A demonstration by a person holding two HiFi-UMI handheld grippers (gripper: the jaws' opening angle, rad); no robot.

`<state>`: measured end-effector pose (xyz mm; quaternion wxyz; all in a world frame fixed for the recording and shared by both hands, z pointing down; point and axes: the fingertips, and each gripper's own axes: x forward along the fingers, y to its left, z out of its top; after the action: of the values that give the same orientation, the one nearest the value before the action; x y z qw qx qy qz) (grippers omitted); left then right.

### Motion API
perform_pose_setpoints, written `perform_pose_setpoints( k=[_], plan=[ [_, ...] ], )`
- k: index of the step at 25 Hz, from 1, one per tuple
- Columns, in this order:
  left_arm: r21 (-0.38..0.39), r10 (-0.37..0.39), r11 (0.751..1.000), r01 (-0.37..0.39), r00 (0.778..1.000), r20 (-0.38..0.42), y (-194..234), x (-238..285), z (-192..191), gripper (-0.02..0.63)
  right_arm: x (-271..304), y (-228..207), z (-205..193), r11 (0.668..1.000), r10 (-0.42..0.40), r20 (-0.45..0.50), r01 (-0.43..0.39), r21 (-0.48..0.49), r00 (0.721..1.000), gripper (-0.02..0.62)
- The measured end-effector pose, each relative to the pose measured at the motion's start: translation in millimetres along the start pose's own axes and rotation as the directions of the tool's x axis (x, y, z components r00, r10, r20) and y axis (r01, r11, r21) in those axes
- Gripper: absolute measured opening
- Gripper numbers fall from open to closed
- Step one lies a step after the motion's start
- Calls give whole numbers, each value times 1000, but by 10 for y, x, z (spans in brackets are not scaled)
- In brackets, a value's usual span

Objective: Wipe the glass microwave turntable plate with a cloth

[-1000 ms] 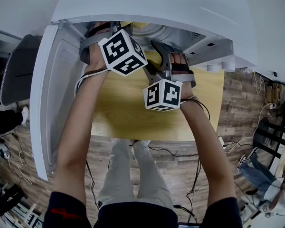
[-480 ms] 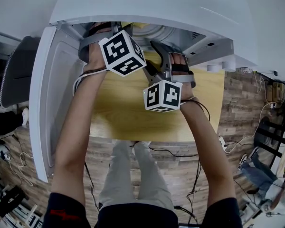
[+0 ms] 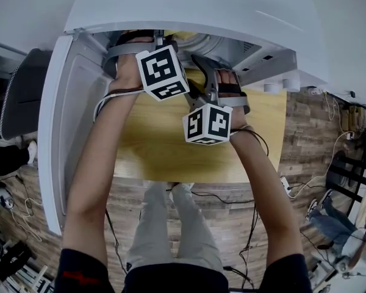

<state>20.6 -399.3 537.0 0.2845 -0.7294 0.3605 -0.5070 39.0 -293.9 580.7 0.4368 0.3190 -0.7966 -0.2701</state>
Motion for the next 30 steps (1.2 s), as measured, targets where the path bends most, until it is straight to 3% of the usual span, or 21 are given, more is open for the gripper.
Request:
perform_pose_setpoints(
  k=[7,15,24,30],
  plan=[
    [130,-20,991,17,1000,19,-67,24,157,63,-1,-3,6,1000,-4,-7,4,-2,1000,290],
    [125,-83,990,72,993,88,-204,41,341,61,4,5,11,1000,-14,-8,14,10,1000,290],
    [192,-94,979,72,990,108,-233,43,395,61,1,6,15,1000,-16,-4,16,11,1000,290],
    [150,-80,987,64,991,106,-174,81,317,61,0,7,7,1000,-16,-2,16,9,1000,290]
  ],
)
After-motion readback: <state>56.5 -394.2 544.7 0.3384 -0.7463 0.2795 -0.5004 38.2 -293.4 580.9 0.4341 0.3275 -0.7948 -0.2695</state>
